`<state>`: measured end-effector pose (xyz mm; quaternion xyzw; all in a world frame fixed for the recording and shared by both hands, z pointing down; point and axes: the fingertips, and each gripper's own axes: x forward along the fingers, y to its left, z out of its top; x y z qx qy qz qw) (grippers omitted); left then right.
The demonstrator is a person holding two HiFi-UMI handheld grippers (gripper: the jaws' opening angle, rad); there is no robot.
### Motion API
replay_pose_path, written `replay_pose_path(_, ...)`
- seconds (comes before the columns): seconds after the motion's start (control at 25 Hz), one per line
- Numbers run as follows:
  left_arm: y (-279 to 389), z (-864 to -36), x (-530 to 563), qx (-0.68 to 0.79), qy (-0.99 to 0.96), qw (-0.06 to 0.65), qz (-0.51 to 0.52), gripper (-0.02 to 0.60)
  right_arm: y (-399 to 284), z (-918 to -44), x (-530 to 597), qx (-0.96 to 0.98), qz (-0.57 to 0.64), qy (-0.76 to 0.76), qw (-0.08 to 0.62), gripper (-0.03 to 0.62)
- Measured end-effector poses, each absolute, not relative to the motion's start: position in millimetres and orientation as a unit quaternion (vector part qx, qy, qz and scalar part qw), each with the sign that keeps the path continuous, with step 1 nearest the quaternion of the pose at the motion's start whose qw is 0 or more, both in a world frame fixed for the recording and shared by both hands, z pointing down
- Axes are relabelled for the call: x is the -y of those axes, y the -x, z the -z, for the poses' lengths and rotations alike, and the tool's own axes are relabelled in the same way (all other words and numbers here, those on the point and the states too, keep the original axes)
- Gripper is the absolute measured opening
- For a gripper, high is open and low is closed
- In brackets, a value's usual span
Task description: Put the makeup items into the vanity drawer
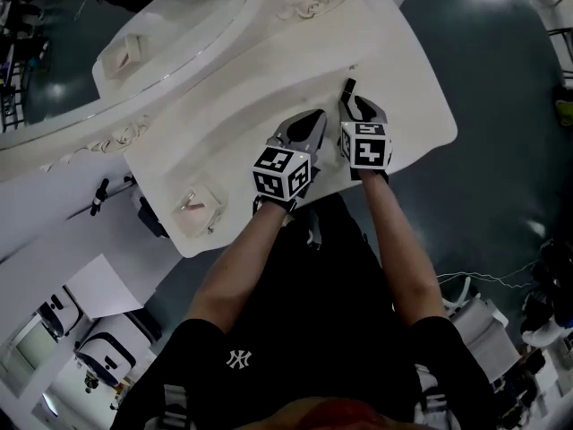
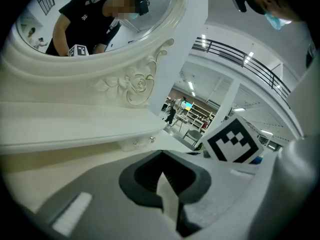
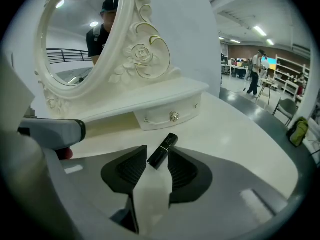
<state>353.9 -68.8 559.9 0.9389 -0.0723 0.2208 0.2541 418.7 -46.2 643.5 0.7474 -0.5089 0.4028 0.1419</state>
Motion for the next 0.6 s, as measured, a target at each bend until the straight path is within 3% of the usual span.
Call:
replay_pose_path(0.48, -356, -570, 79, 0.077, -0.935, 0.264, -0.226, 0.0, -433, -670, 62, 0.481, -0.426, -0.748, 0.166, 0.199)
replay_pose_path(0.6, -357, -571, 79, 0.074, -0.935, 0.262, -0.229, 0.0, -434, -675, 63, 0.474, -0.432, -0.744, 0.185, 0.182)
